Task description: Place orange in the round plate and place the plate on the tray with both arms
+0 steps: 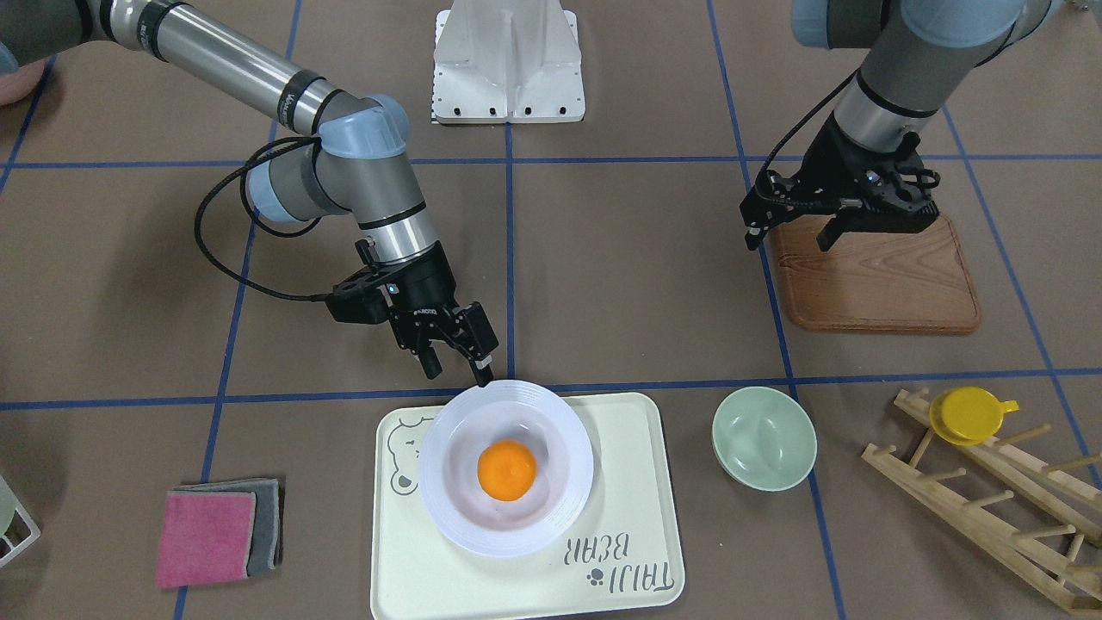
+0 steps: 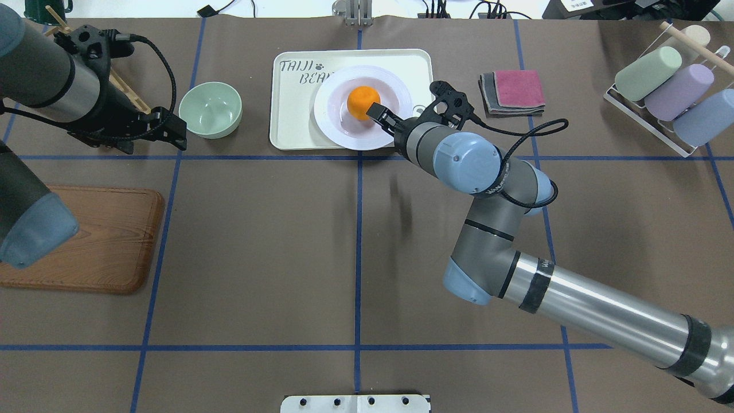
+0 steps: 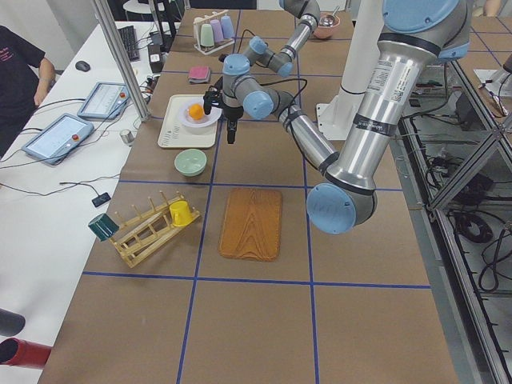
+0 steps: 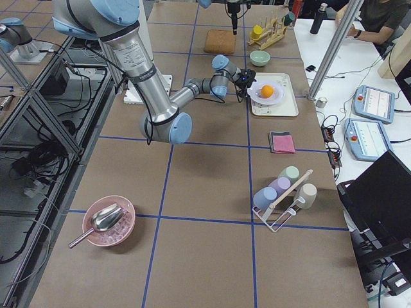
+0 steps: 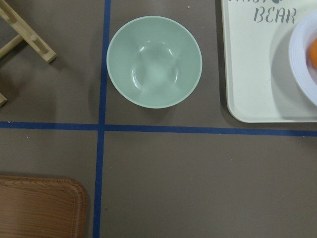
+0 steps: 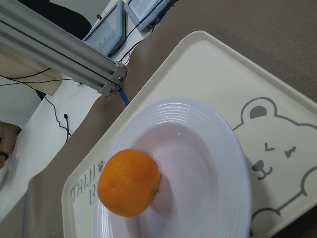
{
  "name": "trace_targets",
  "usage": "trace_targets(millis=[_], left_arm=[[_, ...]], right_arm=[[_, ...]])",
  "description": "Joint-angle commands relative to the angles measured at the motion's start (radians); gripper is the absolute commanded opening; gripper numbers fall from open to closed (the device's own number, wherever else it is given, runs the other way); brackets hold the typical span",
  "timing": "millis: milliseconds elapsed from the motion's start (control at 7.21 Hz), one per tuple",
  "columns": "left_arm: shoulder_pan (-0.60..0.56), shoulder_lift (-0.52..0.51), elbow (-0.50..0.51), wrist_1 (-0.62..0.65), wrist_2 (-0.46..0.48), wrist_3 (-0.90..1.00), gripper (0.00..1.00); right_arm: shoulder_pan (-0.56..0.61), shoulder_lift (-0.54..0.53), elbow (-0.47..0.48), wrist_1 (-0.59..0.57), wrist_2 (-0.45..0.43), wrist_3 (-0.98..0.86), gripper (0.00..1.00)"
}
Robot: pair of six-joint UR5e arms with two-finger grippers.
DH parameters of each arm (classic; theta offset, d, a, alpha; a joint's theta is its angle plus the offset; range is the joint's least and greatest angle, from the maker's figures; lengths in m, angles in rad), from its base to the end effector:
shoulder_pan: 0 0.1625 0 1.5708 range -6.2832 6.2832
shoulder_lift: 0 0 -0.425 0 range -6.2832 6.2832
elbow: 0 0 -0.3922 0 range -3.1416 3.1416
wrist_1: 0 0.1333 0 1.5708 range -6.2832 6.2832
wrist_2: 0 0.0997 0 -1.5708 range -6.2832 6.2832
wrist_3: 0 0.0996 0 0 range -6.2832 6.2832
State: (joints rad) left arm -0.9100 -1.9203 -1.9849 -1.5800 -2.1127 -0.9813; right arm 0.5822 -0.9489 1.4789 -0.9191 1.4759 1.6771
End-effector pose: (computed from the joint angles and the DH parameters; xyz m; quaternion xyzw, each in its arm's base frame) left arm 0.2789 -0.4922 0.2821 0.0660 0.4347 -0.0428 0.8971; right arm -0.5192 -0.5127 0.2550 0.1694 -0.5315 0.3048 0.7719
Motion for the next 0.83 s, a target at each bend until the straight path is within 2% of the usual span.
trace_targets(millis=[0, 139, 277, 554, 693], left_arm=[[-0.007, 0.013, 0.000, 0.000, -0.001, 0.042, 0.97], [-0.027, 0.044, 0.001, 0.000, -0.003, 0.117, 0.97], [-0.053, 0.084, 0.002, 0.000, -0.004, 0.207, 0.97], [-0.171, 0.176, 0.006, 0.000, -0.068, 0.417, 0.97], [-0.234, 0.229, 0.011, 0.000, -0.101, 0.523, 0.97]], right_arm=[[0.117, -0.100, 0.243, -0.354, 0.288, -0.432, 1.00], [0.169, -0.113, 0.295, -0.492, 0.358, -0.649, 1.00], [0.212, -0.131, 0.311, -0.548, 0.360, -0.730, 1.00], [0.324, -0.198, 0.313, -0.558, 0.417, -0.889, 1.00], [0.422, -0.249, 0.313, -0.560, 0.488, -1.007, 1.00]])
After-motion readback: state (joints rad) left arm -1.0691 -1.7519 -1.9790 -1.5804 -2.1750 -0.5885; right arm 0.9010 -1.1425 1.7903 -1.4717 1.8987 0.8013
